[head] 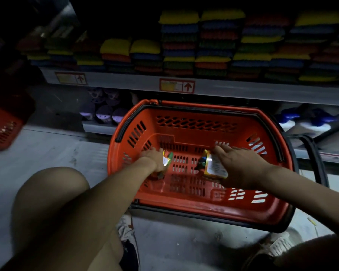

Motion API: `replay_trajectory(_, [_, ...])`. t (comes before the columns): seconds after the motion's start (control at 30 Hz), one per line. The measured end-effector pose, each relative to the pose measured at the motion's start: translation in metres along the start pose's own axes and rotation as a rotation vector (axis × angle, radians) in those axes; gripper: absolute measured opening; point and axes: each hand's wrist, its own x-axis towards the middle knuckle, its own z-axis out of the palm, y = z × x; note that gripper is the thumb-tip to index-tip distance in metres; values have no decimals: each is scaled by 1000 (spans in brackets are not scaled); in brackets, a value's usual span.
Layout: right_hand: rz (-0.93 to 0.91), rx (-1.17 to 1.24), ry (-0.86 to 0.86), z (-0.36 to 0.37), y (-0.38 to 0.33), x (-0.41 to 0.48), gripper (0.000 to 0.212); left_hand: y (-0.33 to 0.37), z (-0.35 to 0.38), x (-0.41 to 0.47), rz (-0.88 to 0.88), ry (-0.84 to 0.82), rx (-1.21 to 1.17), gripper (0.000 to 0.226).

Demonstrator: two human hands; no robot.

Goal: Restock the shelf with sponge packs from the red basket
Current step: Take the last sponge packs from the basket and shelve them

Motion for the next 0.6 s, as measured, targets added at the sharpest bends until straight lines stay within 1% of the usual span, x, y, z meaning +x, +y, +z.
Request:
replay_trajectory(0.17, [-2,-18,9,8,6,-1,82,15,17,14,-48,7,-42,95])
replay_trajectory(0.33, [17,-17,32,12,14,-4,79,22,38,32,-61,60,-49,96])
replay_trajectory(0.4, [23,-17,37,14,17,-4,80,24,39,34,-56,73,-35,100])
replay_trajectory(0.43, [28,-11,38,15,18,-4,85,25,37,32,-48,71,-16,105])
replay_trajectory(0.53, [54,12,45,15,20,-4,108,33,24,22,8,102,42,117])
replay_trajectory(0.6, [64,16,59,15,21,-3,115,39,9,10,44,138,44,121])
